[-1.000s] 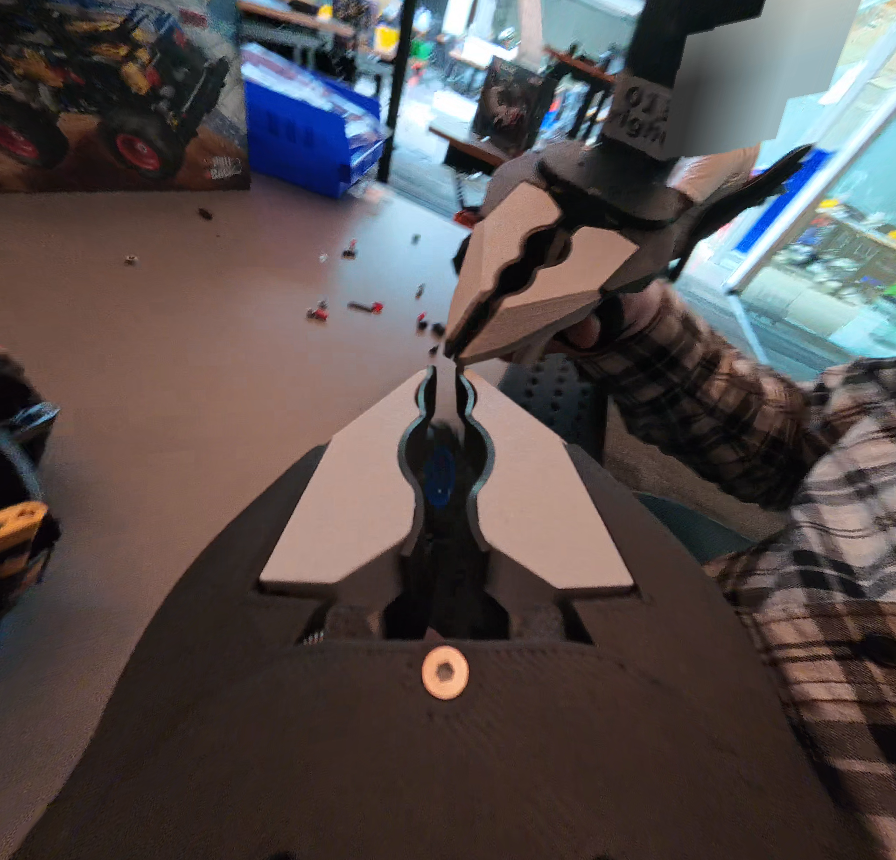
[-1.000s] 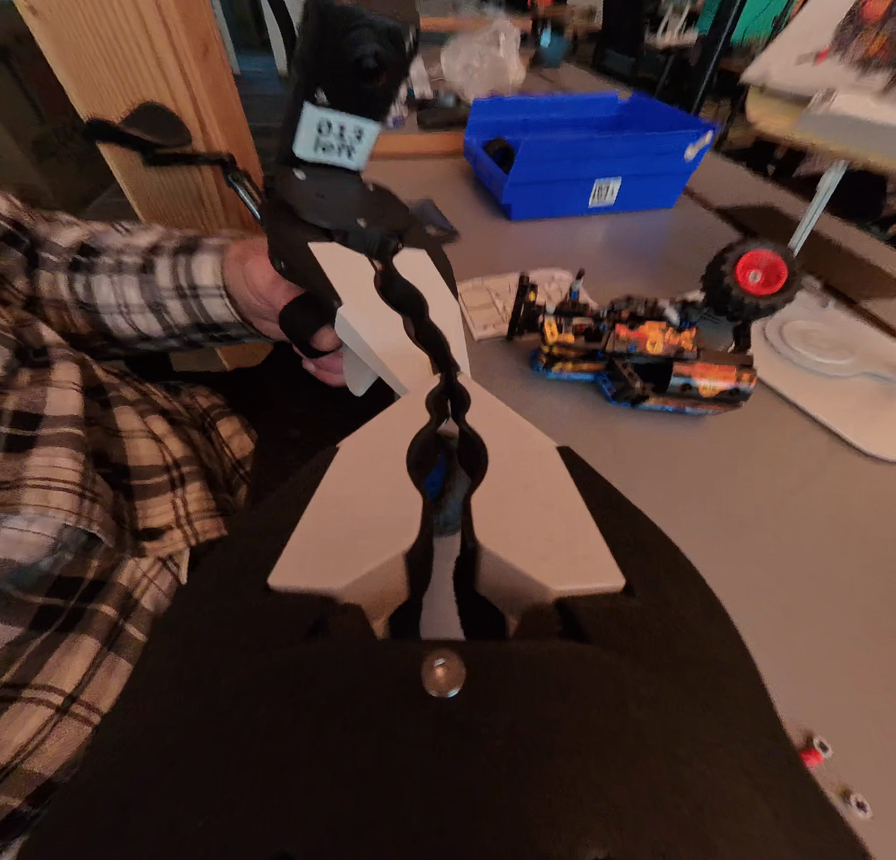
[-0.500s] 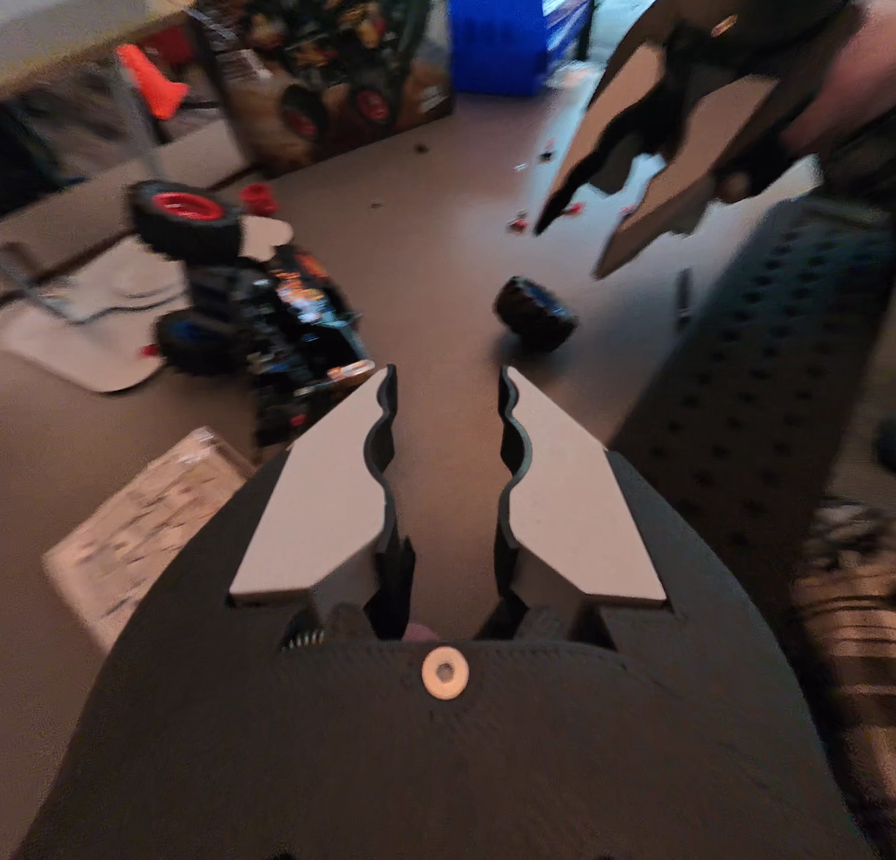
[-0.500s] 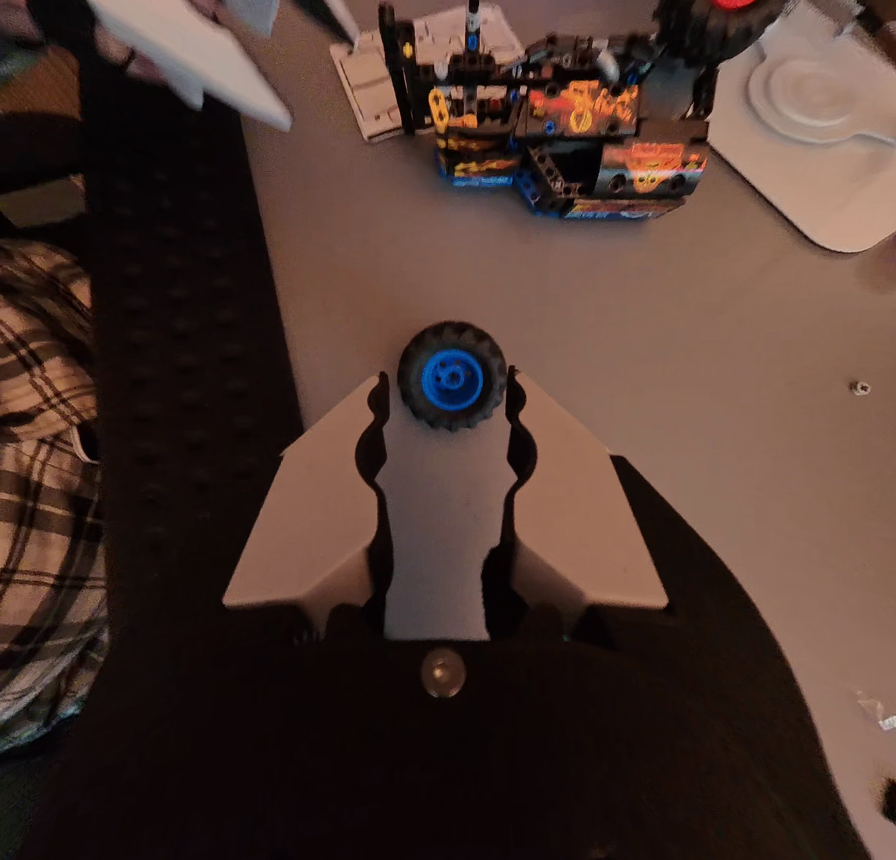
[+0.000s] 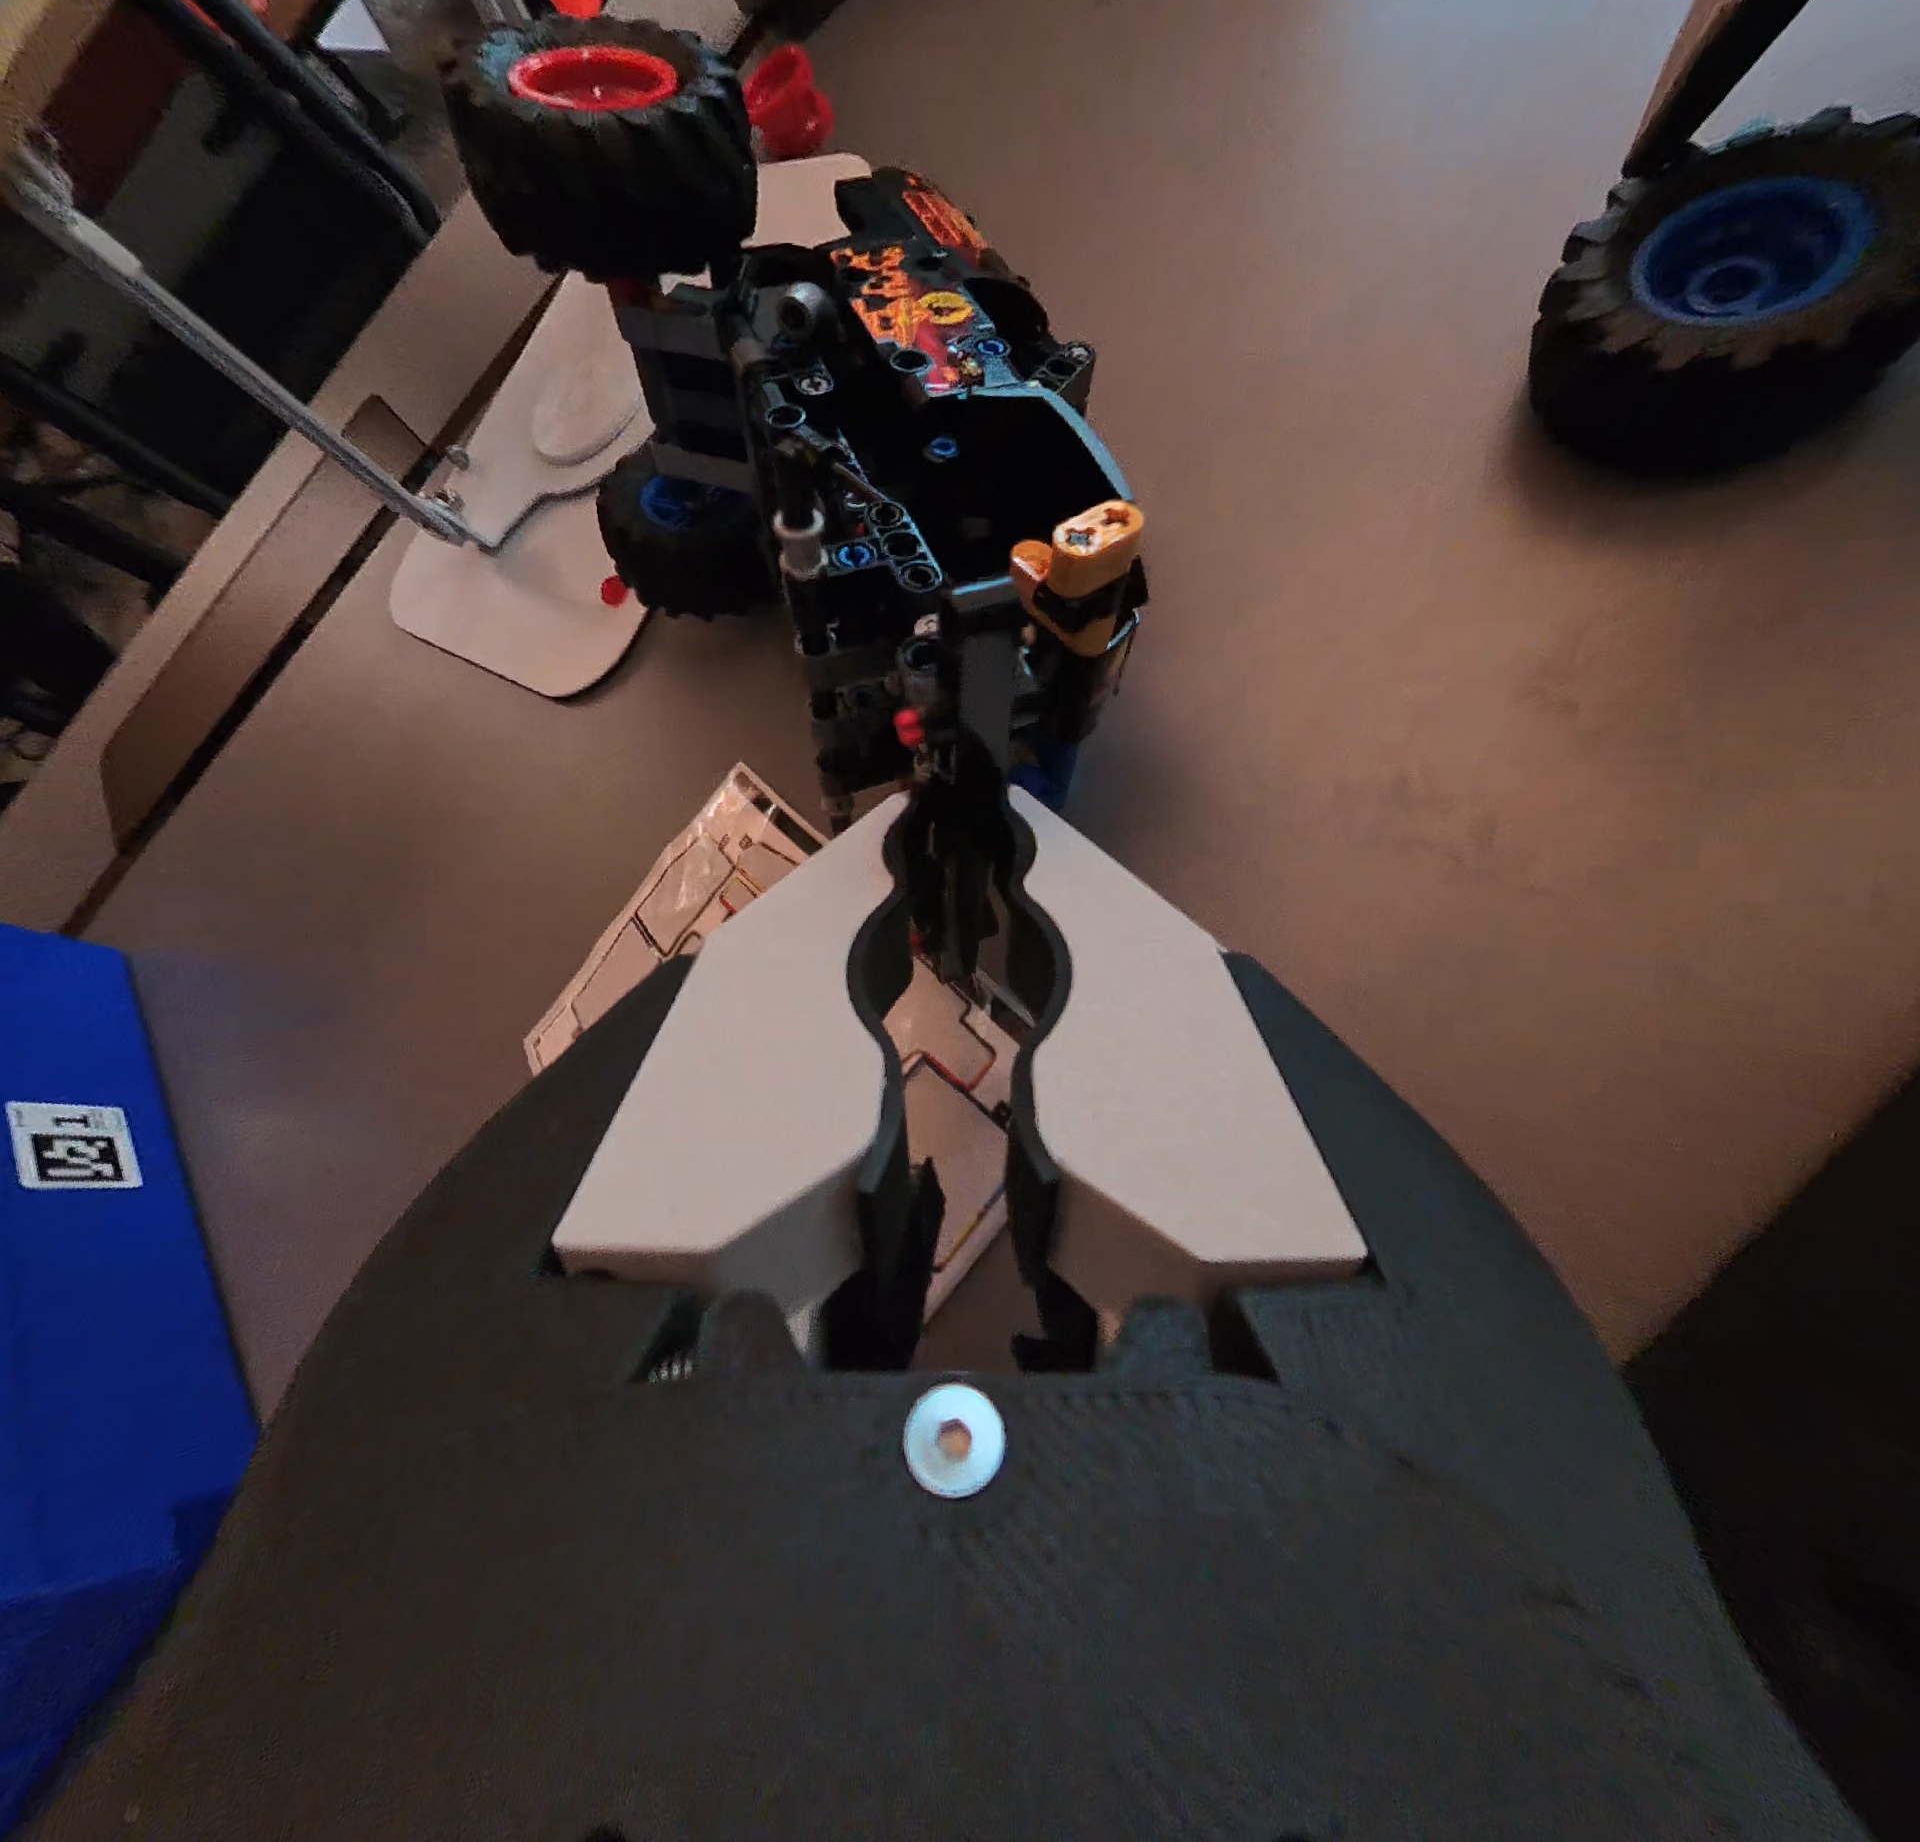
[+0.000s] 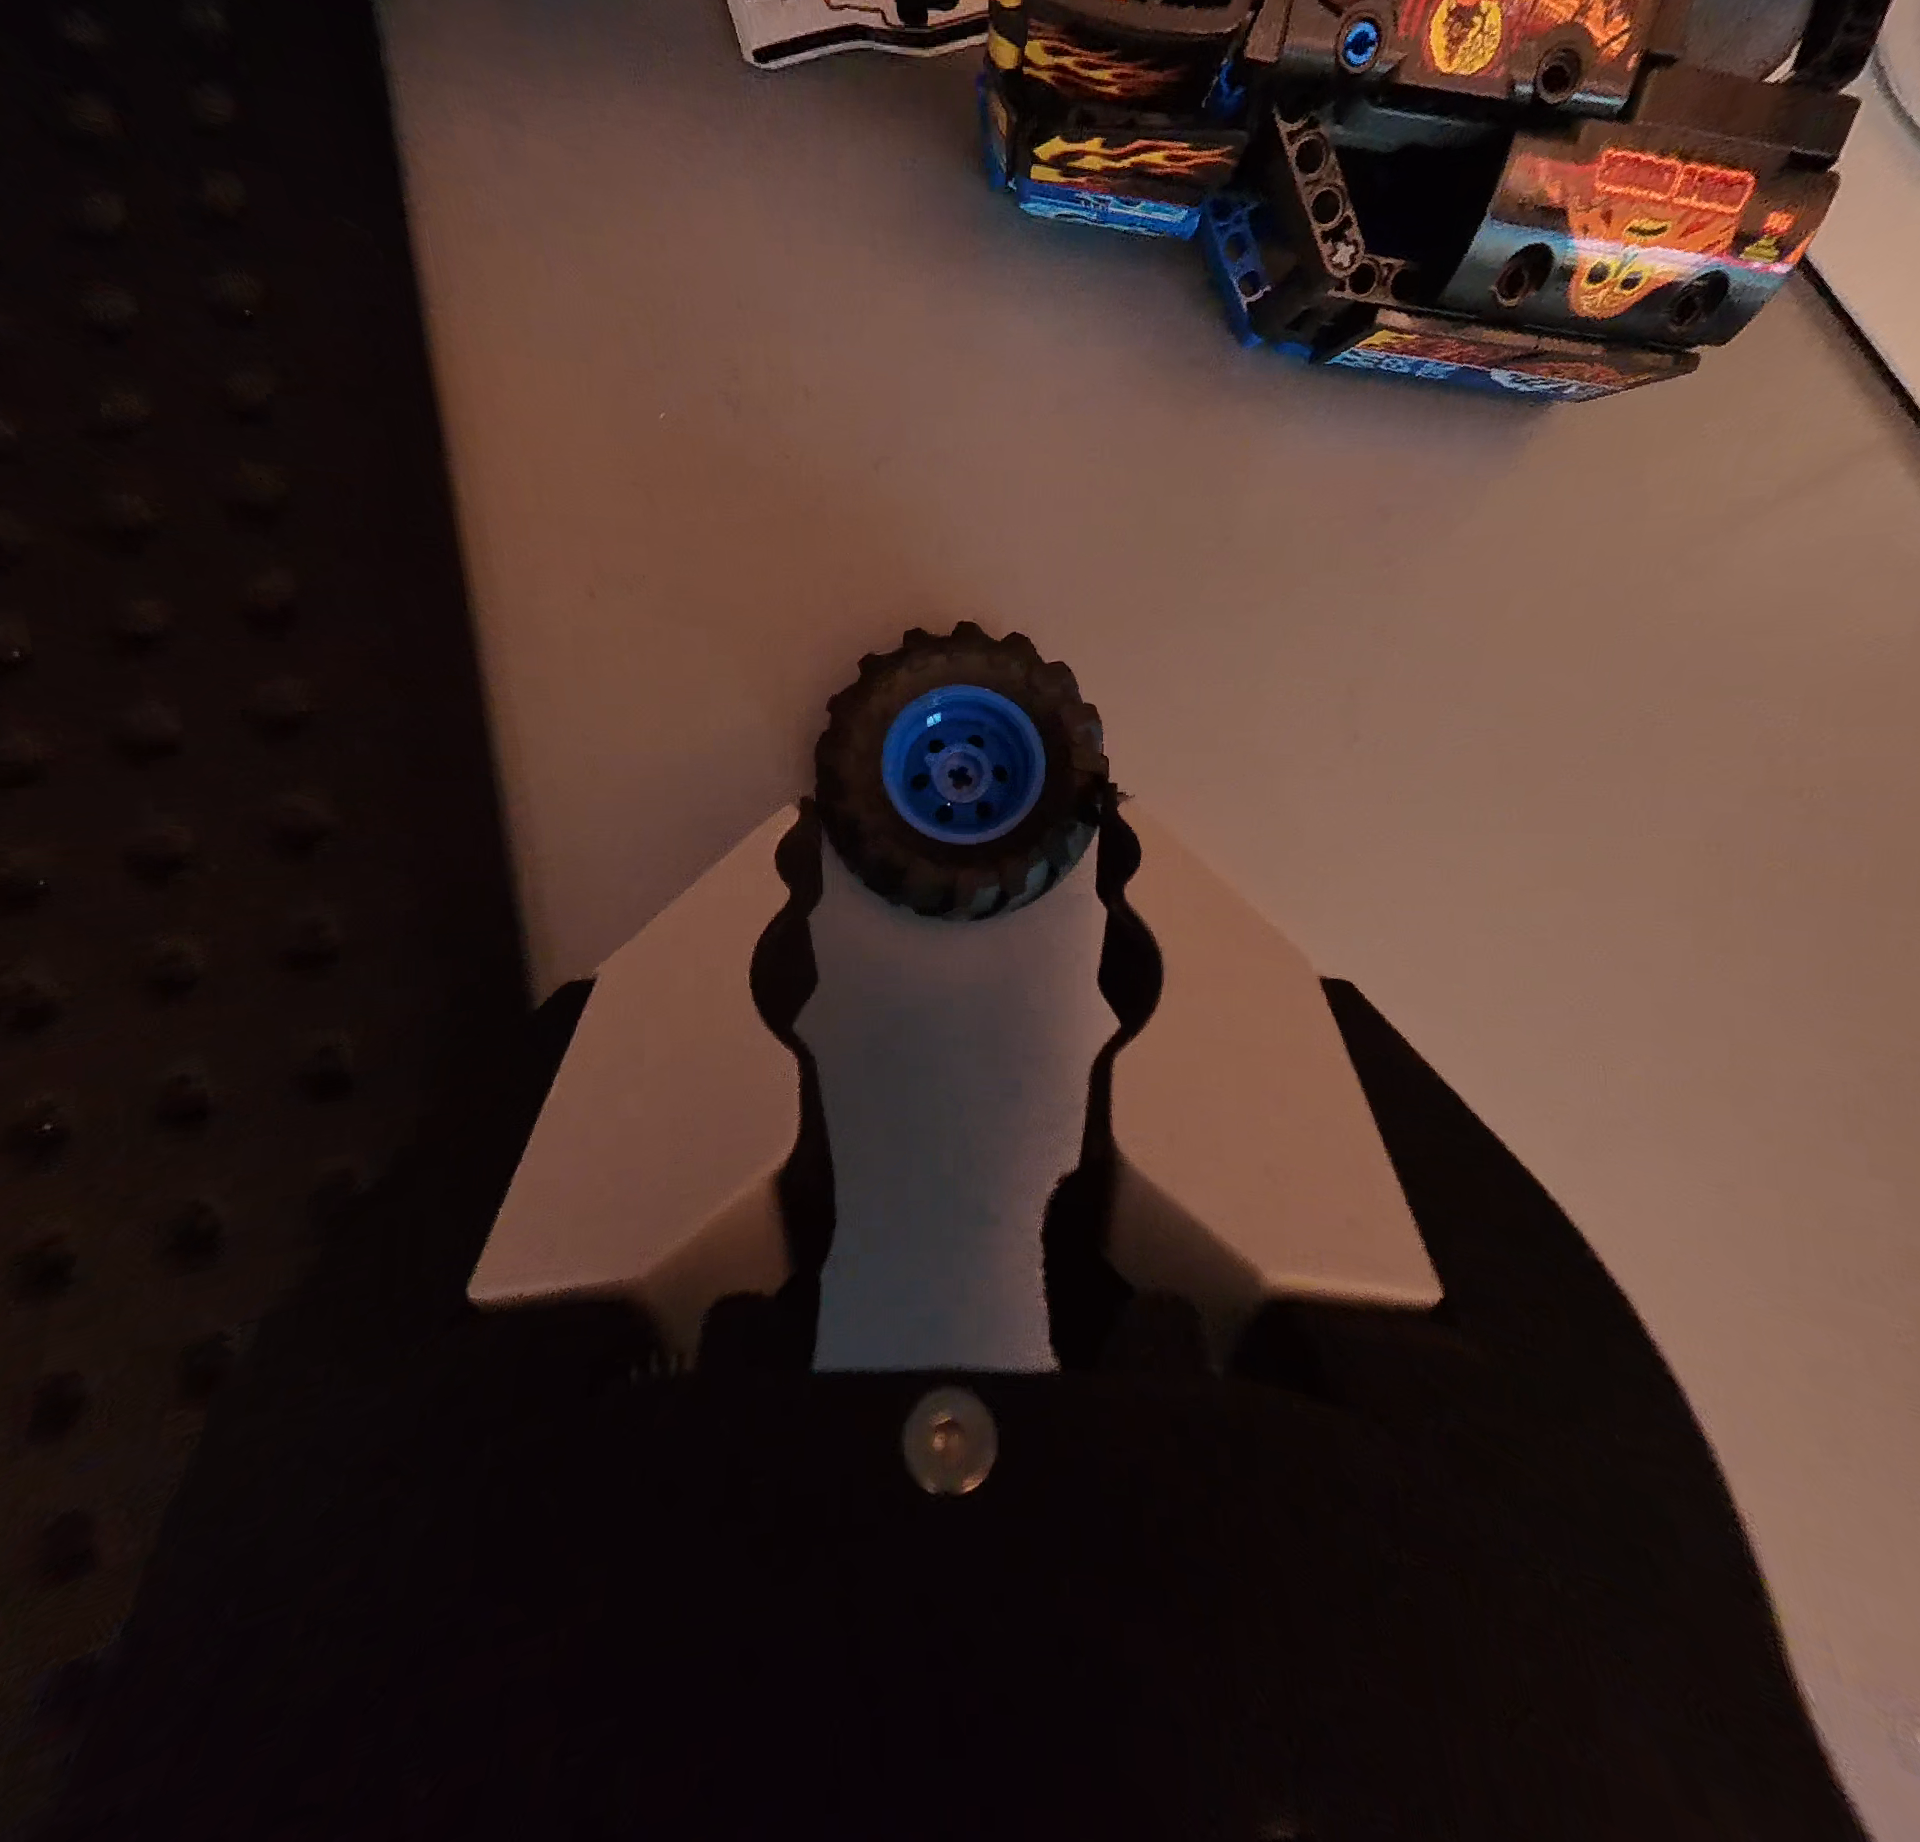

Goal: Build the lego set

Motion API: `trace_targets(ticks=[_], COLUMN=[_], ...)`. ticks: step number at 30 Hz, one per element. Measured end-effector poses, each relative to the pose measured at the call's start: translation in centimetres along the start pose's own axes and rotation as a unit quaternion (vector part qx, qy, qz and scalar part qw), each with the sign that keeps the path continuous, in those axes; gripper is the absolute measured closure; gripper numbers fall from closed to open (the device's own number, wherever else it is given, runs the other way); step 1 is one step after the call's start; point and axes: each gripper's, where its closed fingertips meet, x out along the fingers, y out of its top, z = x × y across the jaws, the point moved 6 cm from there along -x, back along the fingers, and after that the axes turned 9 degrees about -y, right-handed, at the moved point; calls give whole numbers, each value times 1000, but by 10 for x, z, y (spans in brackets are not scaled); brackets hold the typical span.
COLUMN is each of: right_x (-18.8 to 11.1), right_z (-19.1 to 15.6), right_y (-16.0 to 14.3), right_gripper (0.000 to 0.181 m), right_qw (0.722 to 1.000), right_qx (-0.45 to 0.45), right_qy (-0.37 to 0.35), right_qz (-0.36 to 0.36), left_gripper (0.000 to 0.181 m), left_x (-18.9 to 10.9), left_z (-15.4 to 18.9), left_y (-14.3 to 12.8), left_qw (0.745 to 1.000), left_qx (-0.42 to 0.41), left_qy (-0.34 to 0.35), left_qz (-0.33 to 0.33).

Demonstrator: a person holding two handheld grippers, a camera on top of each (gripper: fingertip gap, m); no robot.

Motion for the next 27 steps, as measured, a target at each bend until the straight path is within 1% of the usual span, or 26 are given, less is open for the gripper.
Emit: trace_targets(ticks=[4, 6, 8, 11, 14, 15, 17, 20, 23, 24, 26, 27], right_x=[-2, -3, -3, -3, -5, -5, -4, -4, -1, 1, 7, 9], right_z=[0, 1, 1, 0, -2, -3, -4, -3, -4, -5, -6, -7], right_y=[-5, -6, -8, -11, -12, -11, -13, -16, -13, -11, -10, -8], right_gripper=[131, 132, 132, 131, 127, 127, 128, 134, 121, 118, 115, 118], right_qw=[1000, 1000, 1000, 1000, 1000, 1000, 1000, 1000, 1000, 1000, 1000, 1000], right_qx=[1, 2, 1, -6, -14, -16, -16, -19, -4, -4, -9, -10], right_qy=[0, 1, 2, 3, -4, -4, -4, -5, 0, -2, -6, -7], right_qz=[4, 8, 11, 8, 7, 7, 3, -2, 4, 3, -6, -4], left_gripper=[171, 170, 170, 171, 170, 170, 170, 169, 160, 162, 165, 164], left_x=[4, 8, 12, 15, 20, 23, 28, 29, 29, 29, 28, 28], left_z=[11, 17, 25, 30, 44, 49, 60, 74, 77, 77, 81, 83], left_y=[12, 19, 29, 44, 60, 64, 70, 76, 73, 72, 71, 70], left_qw=[999, 992, 980, 949, 910, 901, 893, 888, 888, 890, 891, 894], left_qx=[45, 105, 172, 272, 373, 392, 414, 434, 436, 433, 436, 433], left_qy=[17, 53, 81, 118, 131, 130, 121, 113, 116, 114, 105, 100], left_qz=[-9, -43, -67, -111, -129, -136, -131, -103, -91, -86, -66, -61])
